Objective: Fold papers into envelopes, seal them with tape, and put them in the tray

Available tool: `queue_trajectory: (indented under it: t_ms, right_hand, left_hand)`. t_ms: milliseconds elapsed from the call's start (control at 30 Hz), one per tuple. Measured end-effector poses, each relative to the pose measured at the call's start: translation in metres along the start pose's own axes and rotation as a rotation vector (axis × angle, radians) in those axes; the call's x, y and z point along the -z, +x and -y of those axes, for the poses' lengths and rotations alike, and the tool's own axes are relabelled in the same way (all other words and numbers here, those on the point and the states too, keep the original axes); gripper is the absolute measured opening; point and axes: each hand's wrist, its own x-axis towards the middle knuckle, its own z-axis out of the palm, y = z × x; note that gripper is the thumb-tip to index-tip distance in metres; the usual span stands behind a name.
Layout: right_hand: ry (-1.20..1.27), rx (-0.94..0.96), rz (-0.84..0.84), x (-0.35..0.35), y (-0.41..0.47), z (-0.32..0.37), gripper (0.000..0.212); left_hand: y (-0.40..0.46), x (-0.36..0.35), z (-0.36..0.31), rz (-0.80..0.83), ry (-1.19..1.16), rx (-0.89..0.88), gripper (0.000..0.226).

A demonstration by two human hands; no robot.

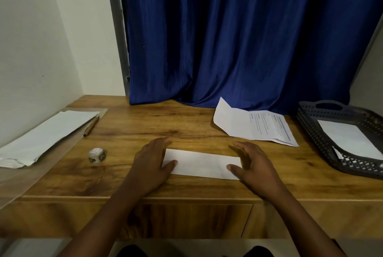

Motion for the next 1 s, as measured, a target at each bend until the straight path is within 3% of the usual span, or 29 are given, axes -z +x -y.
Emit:
queue_trajectory:
  t_ms: [100,200,400,600,733,867,1000]
  right_hand:
    - [-0.024,0.046,-0.049,0.002,-0.003,0.006,0.058]
    - [-0.210,0.162,-0.104,0.001,-0.010,0.022,0.048]
    - [-0.354,0.366,0.206,-0.035,-0.019,0.072,0.057]
    - [-0.415,0.277,0.422,-0.051,-0.016,0.073,0.068]
    - [-0.413,0.254,0.458,-0.045,-0.014,0.068,0.074]
    - [-0.428,0.142,0.434,-0.026,-0.013,0.048,0.090]
    - [-0.450,0.050,0.420,-0.002,-0.019,0.027,0.098]
  left_hand:
    - [-0.003,0.001,-0.004,0.039,0.057,-0.129,0.061]
    - [-0.003,0.000,-0.013,0.085,0.209,-0.228,0.065]
    - [-0.001,-0.012,-0.031,0.293,0.320,-0.224,0.083]
    - [0.002,-0.015,-0.026,0.396,0.355,-0.213,0.091]
    - [0.002,-0.014,-0.028,0.421,0.362,-0.210,0.089]
    - [0.002,-0.012,-0.029,0.441,0.379,-0.179,0.065]
    - [0.002,-0.013,-0.032,0.452,0.388,-0.179,0.062]
